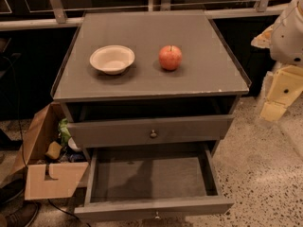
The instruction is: Close middle drawer
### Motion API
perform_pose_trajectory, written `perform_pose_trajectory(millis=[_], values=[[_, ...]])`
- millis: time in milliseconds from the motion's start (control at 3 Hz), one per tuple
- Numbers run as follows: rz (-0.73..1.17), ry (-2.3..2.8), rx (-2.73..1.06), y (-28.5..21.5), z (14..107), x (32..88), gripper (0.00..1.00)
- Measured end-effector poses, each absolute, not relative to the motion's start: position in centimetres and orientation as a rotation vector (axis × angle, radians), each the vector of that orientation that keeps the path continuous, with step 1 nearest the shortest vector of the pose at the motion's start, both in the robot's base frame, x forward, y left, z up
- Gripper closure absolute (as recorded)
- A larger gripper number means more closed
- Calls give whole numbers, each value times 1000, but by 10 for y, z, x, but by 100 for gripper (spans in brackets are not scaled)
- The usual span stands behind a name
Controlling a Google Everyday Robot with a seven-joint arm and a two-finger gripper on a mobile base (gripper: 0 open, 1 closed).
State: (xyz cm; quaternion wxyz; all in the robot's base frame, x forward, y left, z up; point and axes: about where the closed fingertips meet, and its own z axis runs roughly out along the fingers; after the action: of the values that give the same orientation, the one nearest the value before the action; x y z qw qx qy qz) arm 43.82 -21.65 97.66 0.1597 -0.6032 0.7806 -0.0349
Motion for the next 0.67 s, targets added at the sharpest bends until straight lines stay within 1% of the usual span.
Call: perform_pose_trajectory(millis=[333, 667], values=[[-100, 2231, -1724, -217, 977, 438, 0], [-201, 2229, -1704, -231, 984, 442, 0]])
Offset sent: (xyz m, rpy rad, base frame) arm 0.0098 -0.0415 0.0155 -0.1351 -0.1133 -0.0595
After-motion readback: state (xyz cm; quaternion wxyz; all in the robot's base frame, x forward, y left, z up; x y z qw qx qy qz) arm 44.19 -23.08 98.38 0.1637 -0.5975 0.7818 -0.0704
